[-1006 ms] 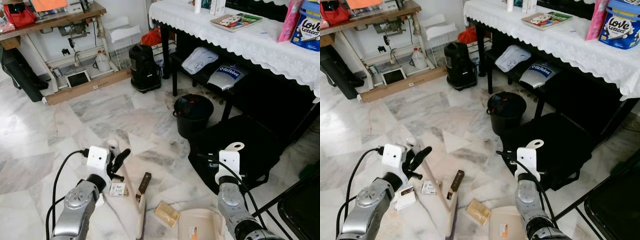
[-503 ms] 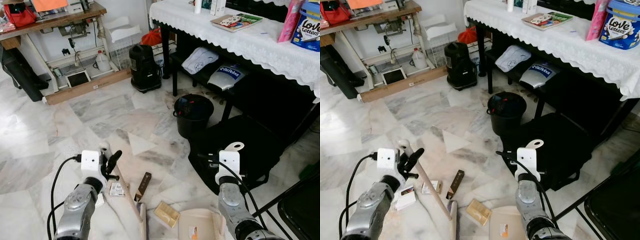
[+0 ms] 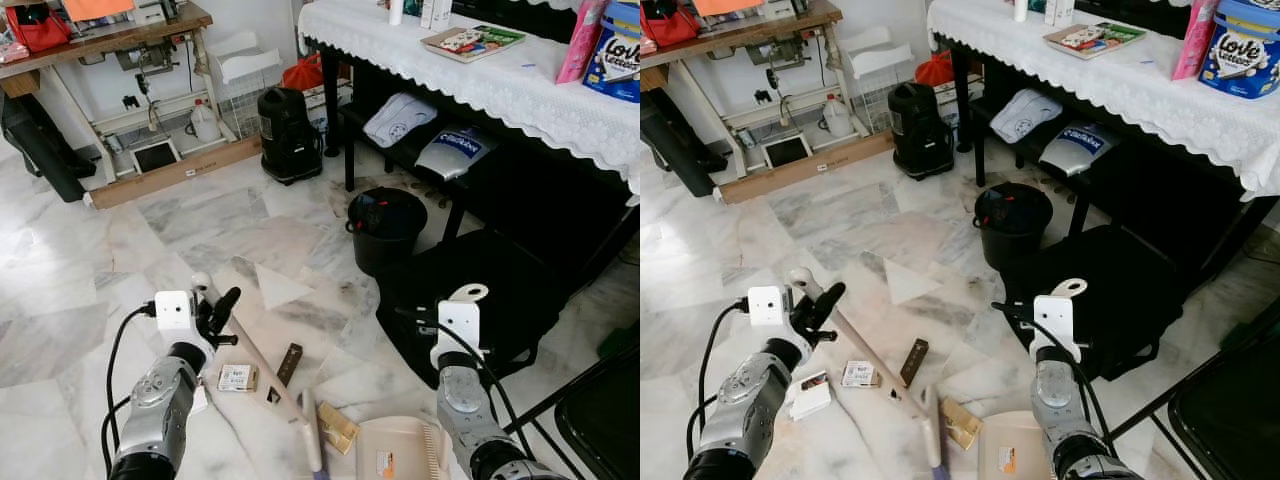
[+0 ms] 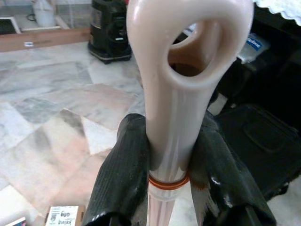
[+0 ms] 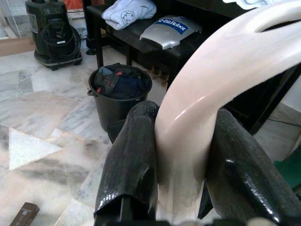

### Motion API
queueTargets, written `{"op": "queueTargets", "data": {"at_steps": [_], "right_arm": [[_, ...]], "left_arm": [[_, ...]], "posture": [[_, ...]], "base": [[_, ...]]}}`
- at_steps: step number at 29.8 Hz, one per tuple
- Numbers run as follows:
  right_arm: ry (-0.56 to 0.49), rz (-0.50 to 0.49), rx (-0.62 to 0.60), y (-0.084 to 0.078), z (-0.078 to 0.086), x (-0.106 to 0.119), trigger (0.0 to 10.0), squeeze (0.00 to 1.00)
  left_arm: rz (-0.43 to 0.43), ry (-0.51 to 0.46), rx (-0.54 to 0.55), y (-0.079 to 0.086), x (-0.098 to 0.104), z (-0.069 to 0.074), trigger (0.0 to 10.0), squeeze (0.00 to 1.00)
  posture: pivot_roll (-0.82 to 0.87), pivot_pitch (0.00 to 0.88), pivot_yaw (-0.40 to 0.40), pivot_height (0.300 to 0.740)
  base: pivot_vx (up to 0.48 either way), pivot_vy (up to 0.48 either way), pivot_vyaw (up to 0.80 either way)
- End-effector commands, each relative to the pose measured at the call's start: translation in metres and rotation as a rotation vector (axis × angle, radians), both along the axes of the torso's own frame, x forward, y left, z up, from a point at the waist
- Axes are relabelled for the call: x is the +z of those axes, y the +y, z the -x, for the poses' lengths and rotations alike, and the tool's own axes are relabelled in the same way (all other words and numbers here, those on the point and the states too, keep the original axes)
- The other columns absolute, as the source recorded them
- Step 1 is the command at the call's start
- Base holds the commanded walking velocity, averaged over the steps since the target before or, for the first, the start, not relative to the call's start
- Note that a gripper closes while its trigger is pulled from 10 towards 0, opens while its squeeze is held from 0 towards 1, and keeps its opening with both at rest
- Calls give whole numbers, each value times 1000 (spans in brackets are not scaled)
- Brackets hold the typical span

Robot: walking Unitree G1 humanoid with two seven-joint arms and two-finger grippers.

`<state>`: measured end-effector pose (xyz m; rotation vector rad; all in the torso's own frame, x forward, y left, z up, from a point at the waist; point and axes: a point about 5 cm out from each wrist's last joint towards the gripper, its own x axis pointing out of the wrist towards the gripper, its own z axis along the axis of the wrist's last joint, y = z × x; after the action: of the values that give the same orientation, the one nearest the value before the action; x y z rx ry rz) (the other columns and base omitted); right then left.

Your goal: Sweep floor

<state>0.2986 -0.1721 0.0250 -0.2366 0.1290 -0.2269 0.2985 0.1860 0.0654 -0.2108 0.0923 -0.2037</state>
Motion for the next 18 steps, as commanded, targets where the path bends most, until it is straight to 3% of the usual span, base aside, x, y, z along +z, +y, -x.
{"op": "queueTargets", "data": {"at_steps": [1, 5, 6, 8, 12, 18], "right_arm": [[86, 0, 11, 3, 12, -16, 10000, 0], [88, 0, 12, 3, 12, -16, 10000, 0], [87, 0, 13, 4, 11, -16, 10000, 0], [87, 0, 13, 4, 11, -16, 10000, 0], [87, -2, 15, 5, 10, -16, 10000, 0], [88, -3, 16, 6, 10, -15, 10000, 0]], "left_arm": [[6, 12, -45, -1, 3, -3, 10000, 0], [53, 7, -100, -7, 9, -6, 10000, 0], [97, 18, -121, -8, 10, -6, 10000, 0], [97, 18, -121, -8, 10, -6, 10000, 0], [204, 49, -175, -13, 12, -4, 10000, 0], [306, 28, -173, -11, 24, -3, 10000, 0]], "posture": [[180, 46, 77, 740], [181, 44, 76, 740], [184, 42, 75, 740], [184, 42, 75, 740], [187, 39, 77, 740], [190, 37, 76, 740]], "base": [[0, 0, 0], [0, 0, 0], [0, 0, 0], [0, 0, 0], [0, 0, 0], [0, 0, 0]]}}
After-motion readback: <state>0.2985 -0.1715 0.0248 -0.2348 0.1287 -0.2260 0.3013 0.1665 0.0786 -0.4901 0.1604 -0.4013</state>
